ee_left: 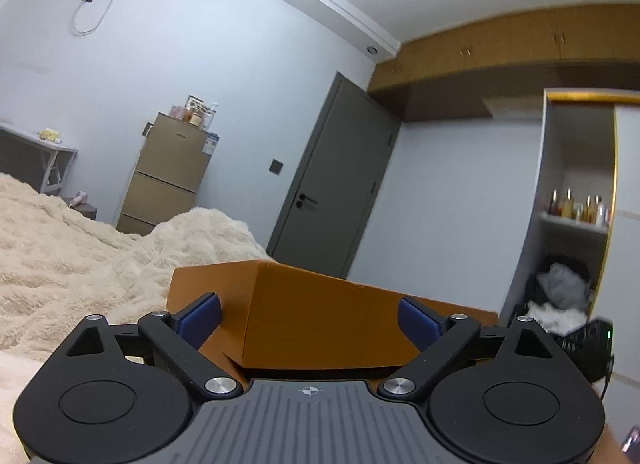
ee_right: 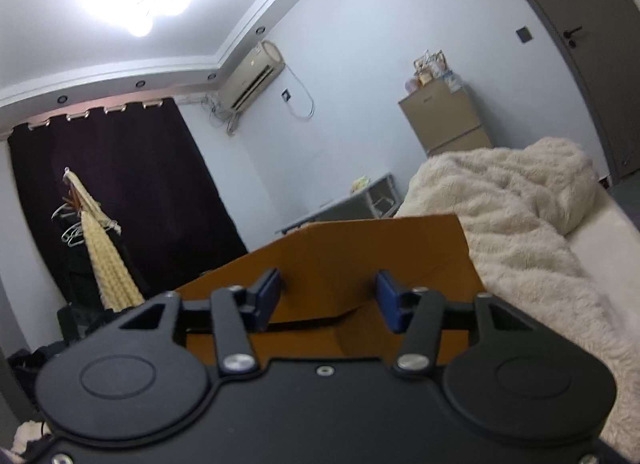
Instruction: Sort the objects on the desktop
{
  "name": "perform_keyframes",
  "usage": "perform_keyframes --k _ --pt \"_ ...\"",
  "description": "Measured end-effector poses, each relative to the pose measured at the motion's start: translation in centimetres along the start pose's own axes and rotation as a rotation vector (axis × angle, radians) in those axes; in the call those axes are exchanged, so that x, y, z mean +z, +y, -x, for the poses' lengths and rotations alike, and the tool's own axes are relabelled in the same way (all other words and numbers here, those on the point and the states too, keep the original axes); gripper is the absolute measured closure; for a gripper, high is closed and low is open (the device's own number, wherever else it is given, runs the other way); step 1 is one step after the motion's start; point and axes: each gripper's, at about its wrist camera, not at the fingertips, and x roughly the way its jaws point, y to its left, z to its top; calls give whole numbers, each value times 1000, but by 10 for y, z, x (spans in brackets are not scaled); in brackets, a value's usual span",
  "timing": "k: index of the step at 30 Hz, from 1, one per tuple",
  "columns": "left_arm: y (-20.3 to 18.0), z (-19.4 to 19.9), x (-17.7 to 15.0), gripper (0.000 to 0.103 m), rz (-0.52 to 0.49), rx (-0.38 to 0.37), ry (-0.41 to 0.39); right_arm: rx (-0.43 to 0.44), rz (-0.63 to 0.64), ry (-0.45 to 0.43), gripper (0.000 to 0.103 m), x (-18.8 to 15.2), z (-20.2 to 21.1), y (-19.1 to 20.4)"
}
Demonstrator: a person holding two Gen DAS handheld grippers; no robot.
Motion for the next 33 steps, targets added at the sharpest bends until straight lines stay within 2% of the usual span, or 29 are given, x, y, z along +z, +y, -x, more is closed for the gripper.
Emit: perform_keyframes --k 5,10,12,22,25,27,29,31,33 --pt "-11 8 2 12 -51 15 -1 -33 78 -3 52 4 7 19" --pt "-15 17 -21 12 -147 14 32 -35 119 26 52 -14 19 21" --pt "-15 19 -34 12 -195 19 21 -40 131 46 52 -22 20 20" --pt "-20 10 -40 12 -232 54 27 -57 138 51 52 -27 17 23" --pt "-6 17 -28 12 -153 -10 50 -17 90 40 51 -17 19 15" --pt "4 27 -17 9 -85 -35 0 13 46 21 49 -8 22 9" --pt "14 33 -3 4 -19 -9 -67 28 -30 -38 34 3 26 0" --pt "22 34 8 4 34 10 -98 36 -123 -71 33 18 22 -10" --pt "28 15 20 4 82 44 -48 22 -167 -61 33 27 12 -18"
